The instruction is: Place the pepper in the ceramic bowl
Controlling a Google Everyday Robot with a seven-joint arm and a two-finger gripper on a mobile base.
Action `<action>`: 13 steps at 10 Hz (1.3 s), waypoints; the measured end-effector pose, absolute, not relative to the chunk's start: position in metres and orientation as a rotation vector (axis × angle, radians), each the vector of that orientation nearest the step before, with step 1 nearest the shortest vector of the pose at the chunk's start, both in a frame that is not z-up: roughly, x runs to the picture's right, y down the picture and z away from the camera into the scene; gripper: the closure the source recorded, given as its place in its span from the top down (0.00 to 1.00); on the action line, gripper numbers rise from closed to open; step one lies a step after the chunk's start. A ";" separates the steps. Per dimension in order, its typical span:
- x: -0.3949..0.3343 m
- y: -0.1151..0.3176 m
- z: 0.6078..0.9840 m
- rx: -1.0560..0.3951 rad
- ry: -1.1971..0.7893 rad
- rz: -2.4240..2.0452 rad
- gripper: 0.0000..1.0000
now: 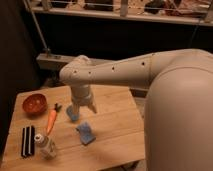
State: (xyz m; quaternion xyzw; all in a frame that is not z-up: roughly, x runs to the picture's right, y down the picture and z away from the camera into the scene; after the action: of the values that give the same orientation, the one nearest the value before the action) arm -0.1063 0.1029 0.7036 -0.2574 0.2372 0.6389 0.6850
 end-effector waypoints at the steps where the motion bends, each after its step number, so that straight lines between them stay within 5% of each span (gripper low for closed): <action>1: -0.117 0.104 0.705 -0.561 0.531 1.405 0.65; 13: -0.303 0.105 0.768 -0.722 0.346 1.169 0.65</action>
State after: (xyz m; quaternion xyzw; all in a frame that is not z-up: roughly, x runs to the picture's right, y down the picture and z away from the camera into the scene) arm -0.3027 0.1053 0.7682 -0.3315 0.1589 0.5370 0.7593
